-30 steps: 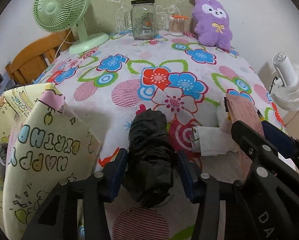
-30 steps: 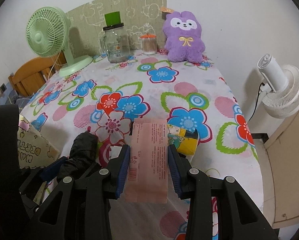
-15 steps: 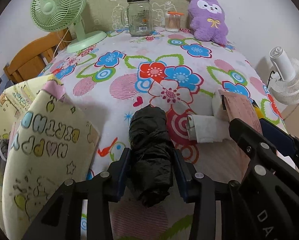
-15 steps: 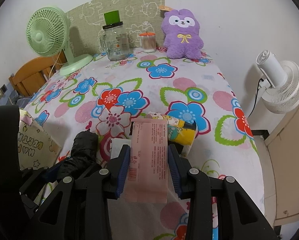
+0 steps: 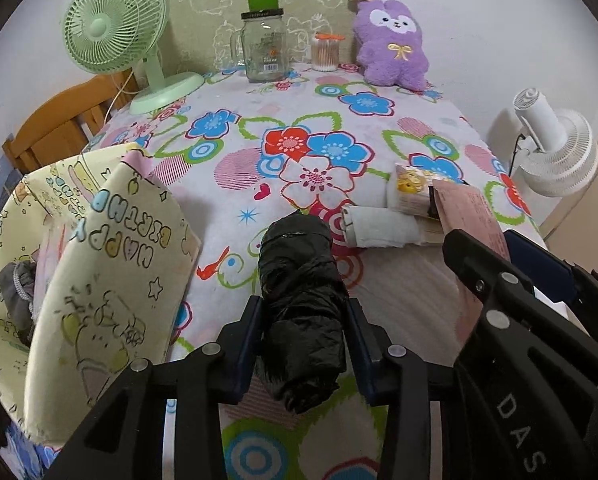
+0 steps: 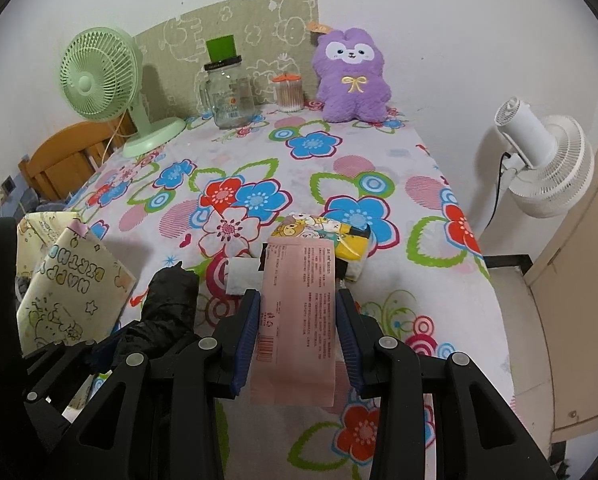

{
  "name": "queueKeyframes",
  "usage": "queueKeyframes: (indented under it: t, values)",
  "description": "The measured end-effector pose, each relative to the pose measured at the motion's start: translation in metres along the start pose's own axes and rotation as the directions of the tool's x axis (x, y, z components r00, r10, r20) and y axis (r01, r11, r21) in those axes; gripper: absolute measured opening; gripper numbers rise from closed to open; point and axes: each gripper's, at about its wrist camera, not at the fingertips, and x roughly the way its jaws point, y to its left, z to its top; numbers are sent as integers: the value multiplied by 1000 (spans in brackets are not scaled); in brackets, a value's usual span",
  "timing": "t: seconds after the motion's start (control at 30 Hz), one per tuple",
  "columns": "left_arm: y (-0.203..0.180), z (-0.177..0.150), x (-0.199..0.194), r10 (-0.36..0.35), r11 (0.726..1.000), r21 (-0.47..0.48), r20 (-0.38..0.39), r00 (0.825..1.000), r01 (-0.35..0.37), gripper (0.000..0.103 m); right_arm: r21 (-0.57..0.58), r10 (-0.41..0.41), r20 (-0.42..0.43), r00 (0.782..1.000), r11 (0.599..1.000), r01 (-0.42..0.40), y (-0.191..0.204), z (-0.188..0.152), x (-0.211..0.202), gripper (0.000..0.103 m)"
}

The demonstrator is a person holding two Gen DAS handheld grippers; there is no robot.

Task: Organize soft objects
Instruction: 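Carry the black bundle with the left gripper while the right gripper carries the pink packet toward the yellow box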

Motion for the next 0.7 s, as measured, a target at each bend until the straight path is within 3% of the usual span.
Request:
queueKeyframes:
  t: [0.7]
  values:
    - [-12,-12,-62,-43,998,49,91,995,39,41,17,-44,72,996,999,43,-3,-6,-65,42]
